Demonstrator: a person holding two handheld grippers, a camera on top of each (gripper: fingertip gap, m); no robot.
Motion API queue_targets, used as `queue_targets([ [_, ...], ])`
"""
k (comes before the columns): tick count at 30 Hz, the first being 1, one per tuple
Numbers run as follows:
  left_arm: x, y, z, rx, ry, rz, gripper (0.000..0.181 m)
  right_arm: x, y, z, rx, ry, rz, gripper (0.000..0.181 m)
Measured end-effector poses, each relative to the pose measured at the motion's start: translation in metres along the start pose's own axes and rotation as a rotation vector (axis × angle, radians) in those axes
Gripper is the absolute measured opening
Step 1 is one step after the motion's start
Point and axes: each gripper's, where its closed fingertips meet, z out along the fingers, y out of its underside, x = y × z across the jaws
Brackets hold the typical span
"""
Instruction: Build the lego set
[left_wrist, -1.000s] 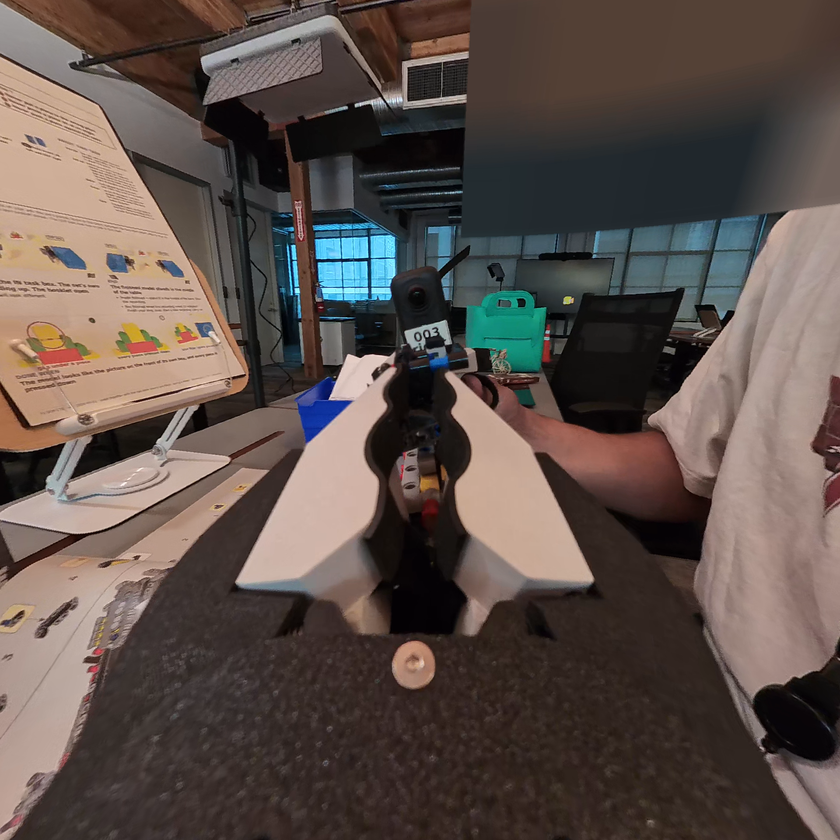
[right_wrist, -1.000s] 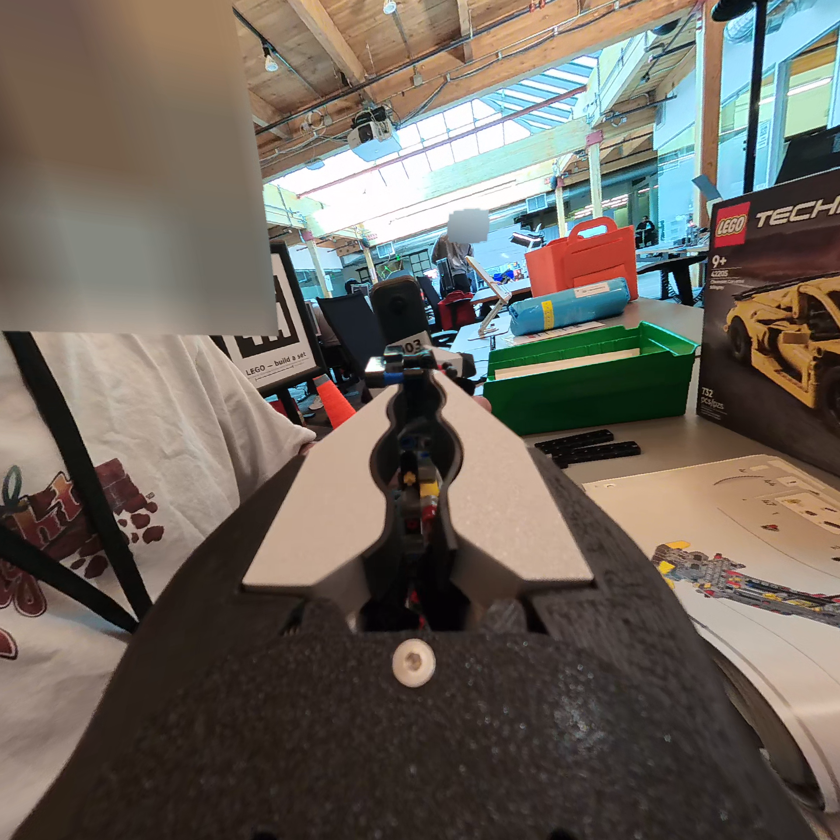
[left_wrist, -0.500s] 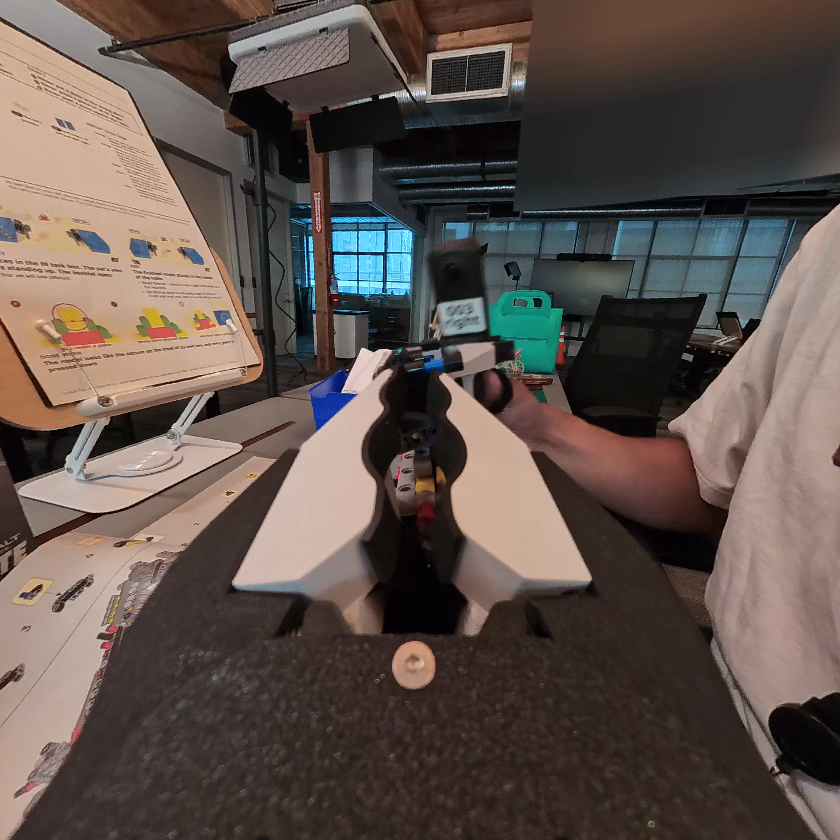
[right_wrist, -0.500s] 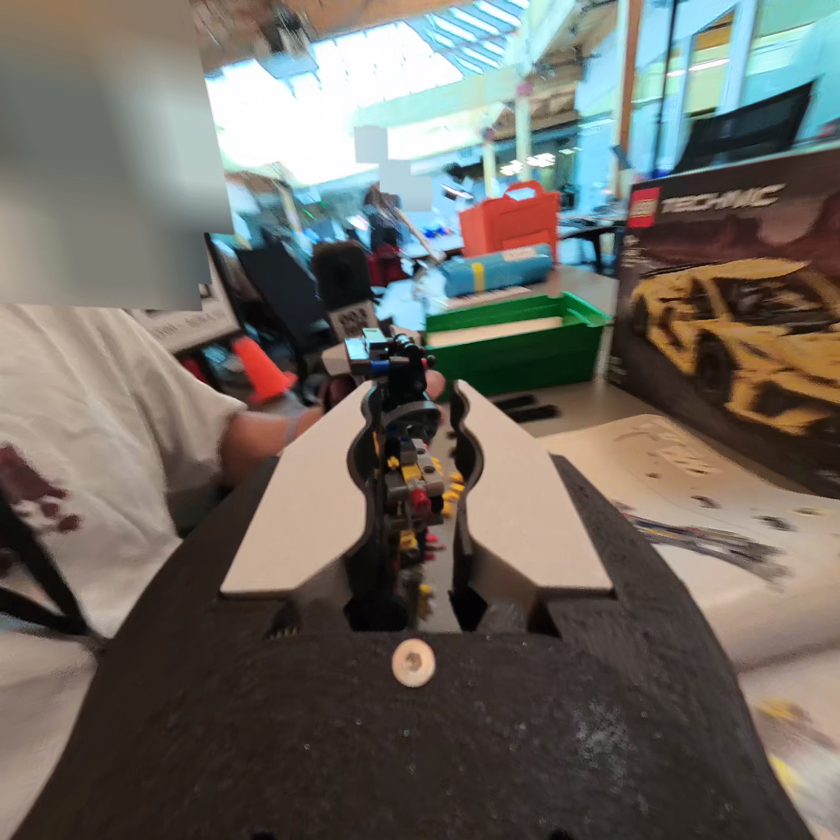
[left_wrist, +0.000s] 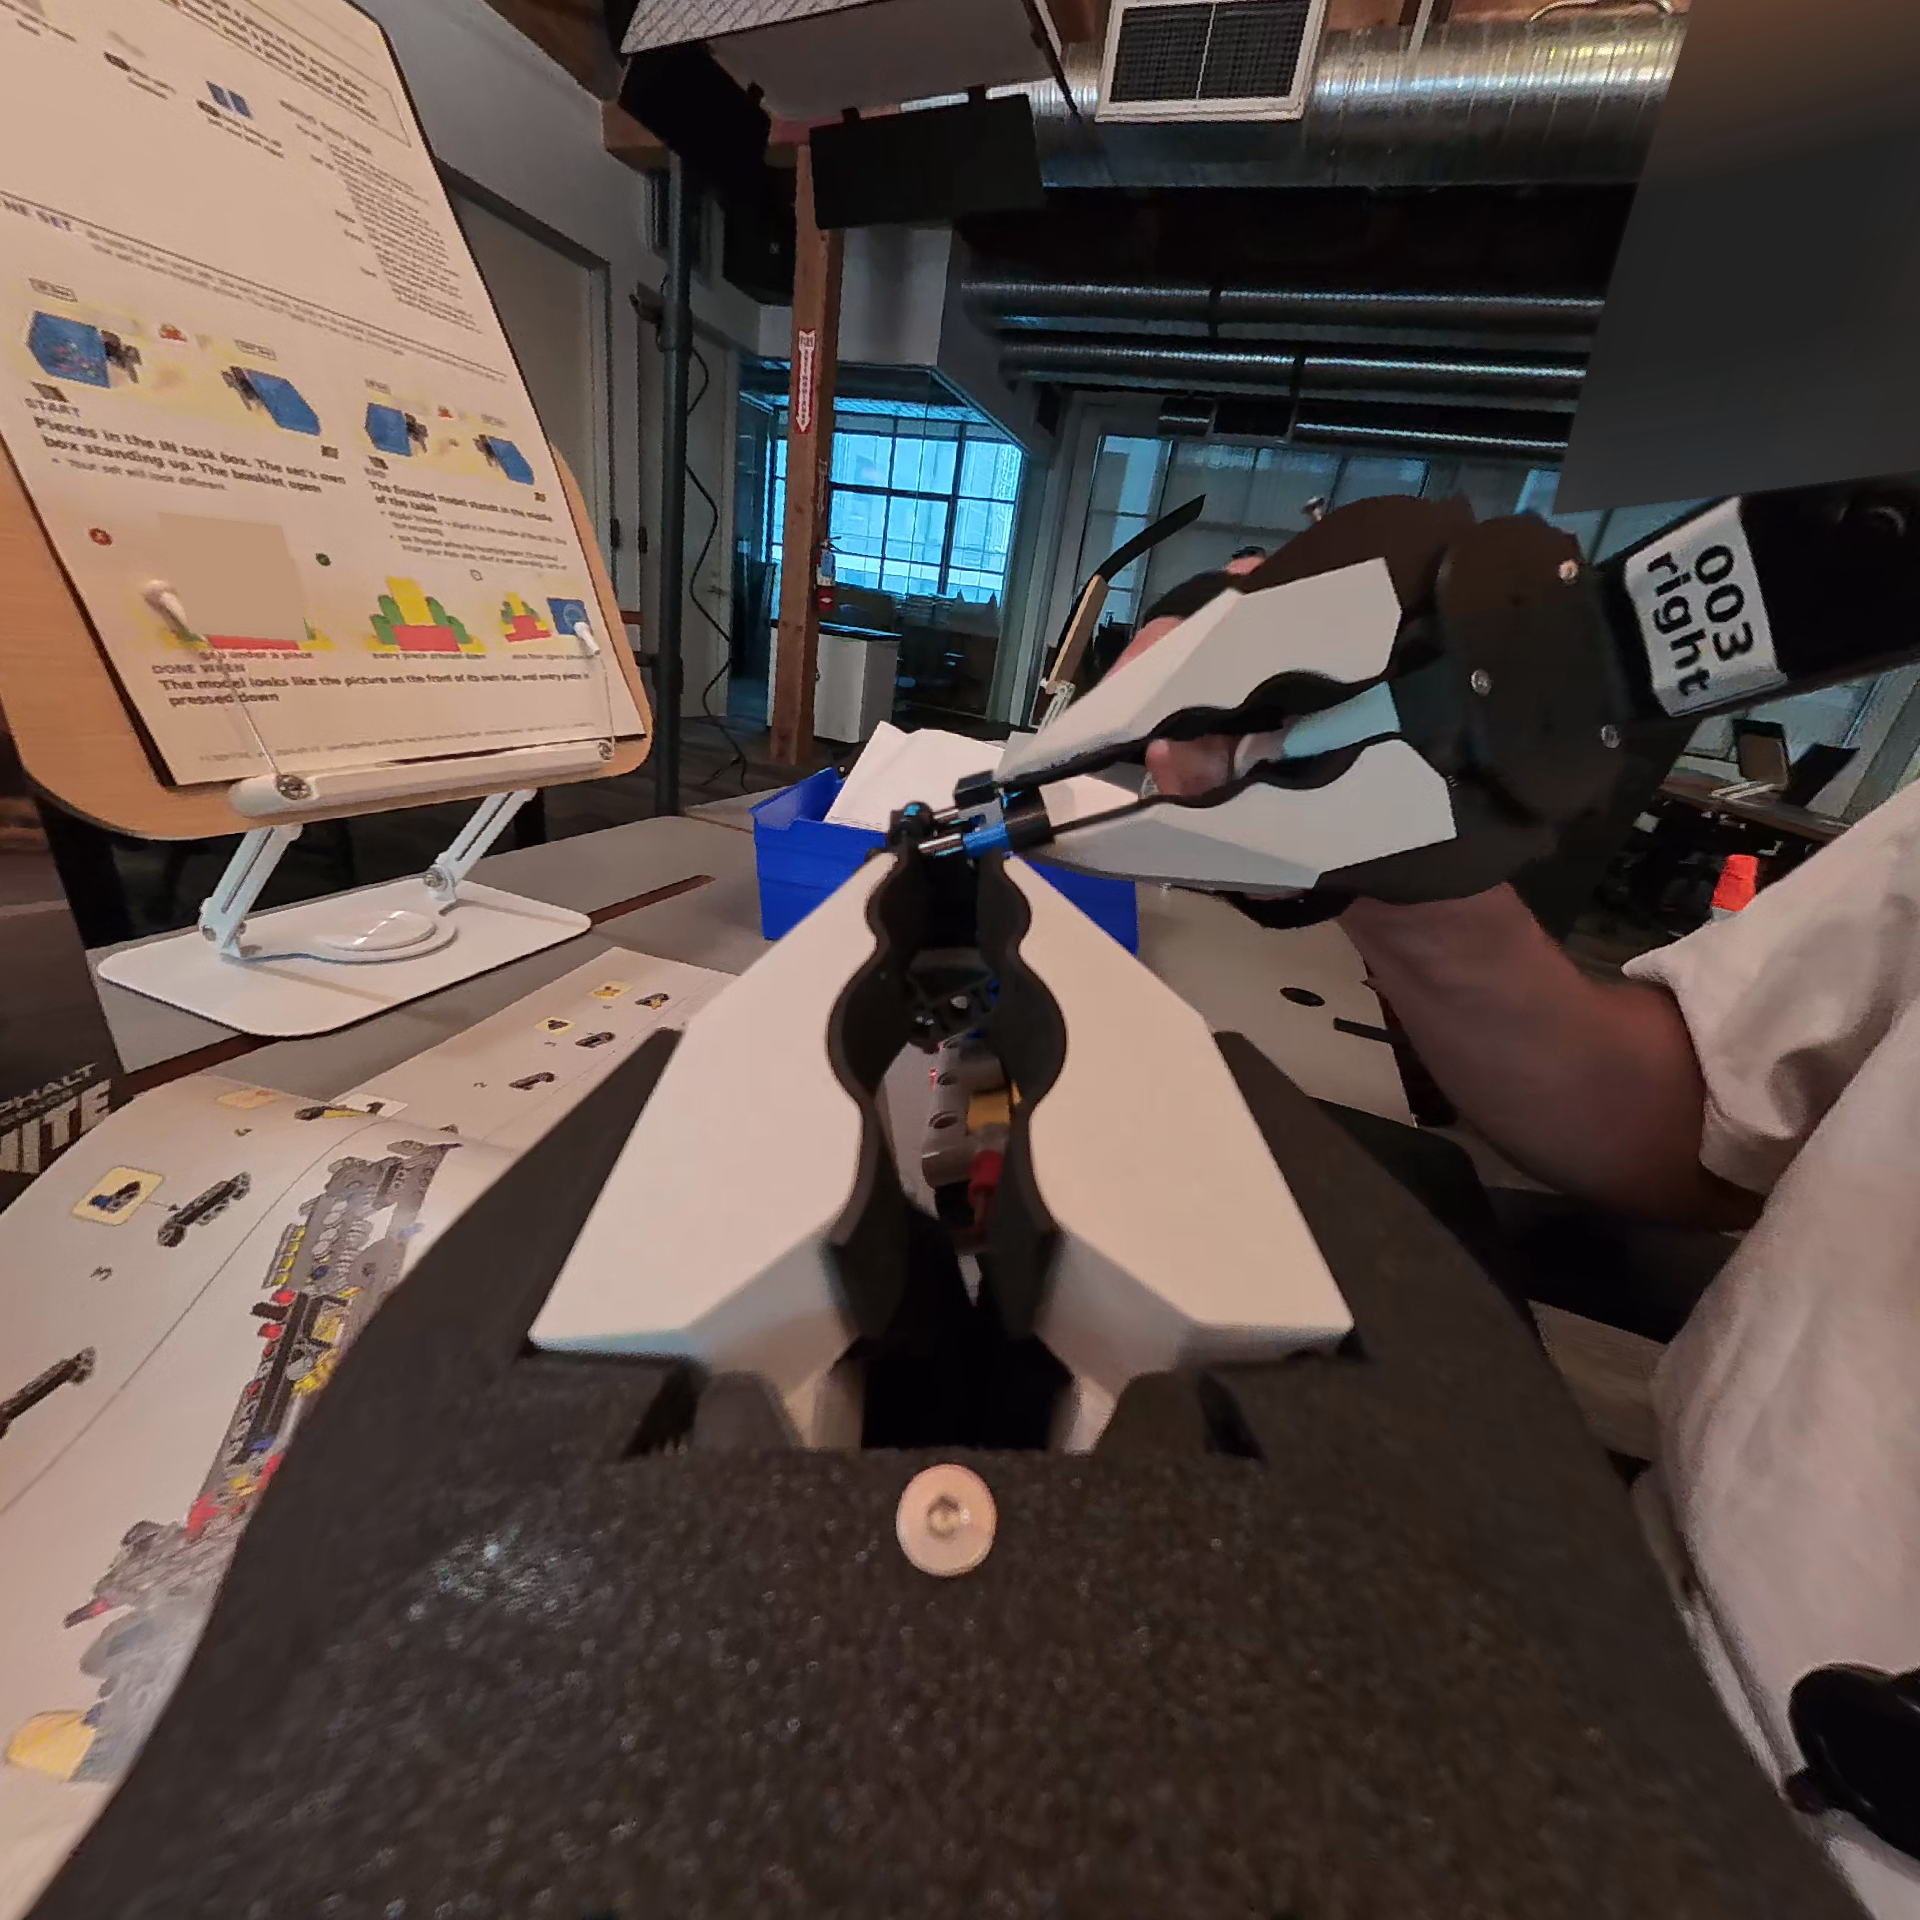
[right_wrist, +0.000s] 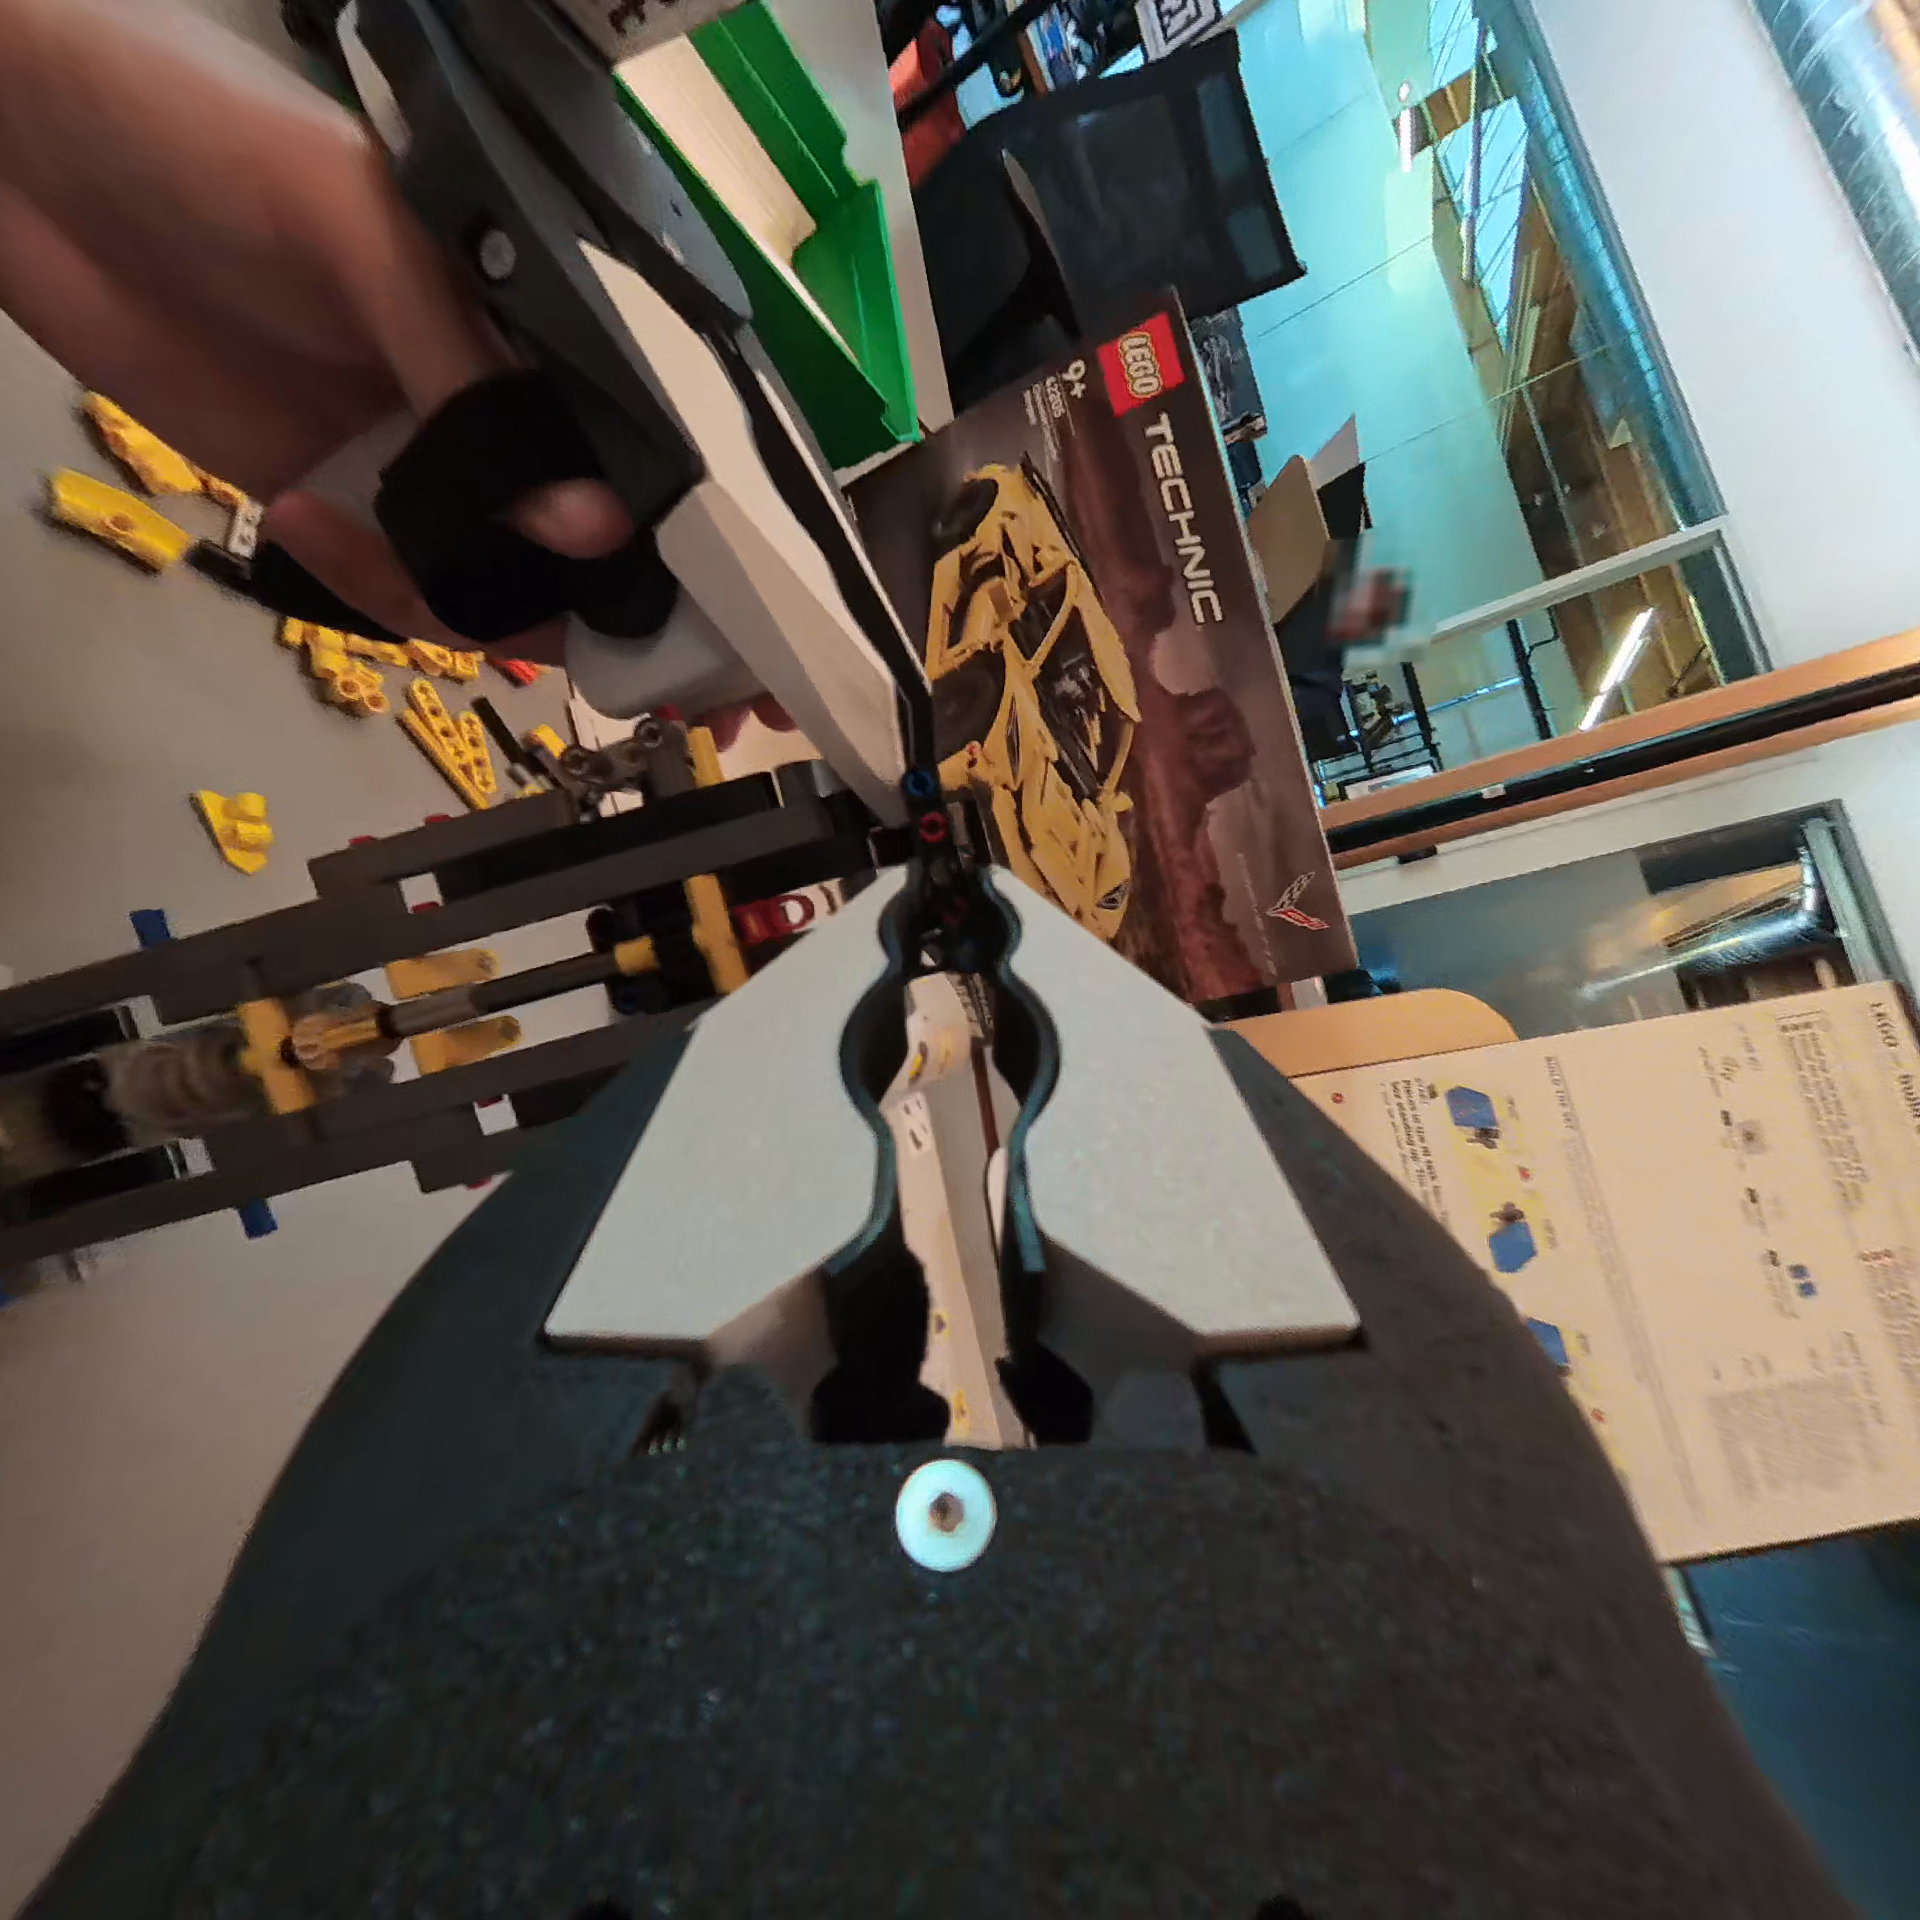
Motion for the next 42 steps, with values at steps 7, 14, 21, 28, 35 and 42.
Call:
queue_targets([
  [7, -0.001, 0.002, -0.001, -0.009, -0.024, -0.016, 0.030, 0.001, 0.004, -0.001, -0.069, 0.011, -0.043, 0.006],
  [14, -0.002, 0.024, 0.006, -0.118, 0.014, -0.111, 0.050, 0.004, 0.003, -0.002, -0.004, 0.064, -0.031, 0.006],
  [21, -0.006, 0.024, 0.008, -0.109, -0.011, -0.123, 0.027, 0.005, 0.001, 0.002, -0.018, 0.088, -0.049, 0.006],
  [28, -0.010, 0.024, 0.008, -0.109, -0.019, -0.133, 0.026, 0.007, 0.003, 0.003, -0.096, 0.118, -0.070, 0.006],
  [35, -0.007, 0.025, 0.011, -0.117, -0.002, -0.140, 0.025, 0.007, 0.004, -0.001, -0.124, 0.102, -0.054, 0.005],
  [42, -0.004, 0.024, 0.013, -0.113, 0.004, -0.130, 0.025, 0.007, 0.005, -0.004, -0.104, 0.024, 0.080, 0.006],
])
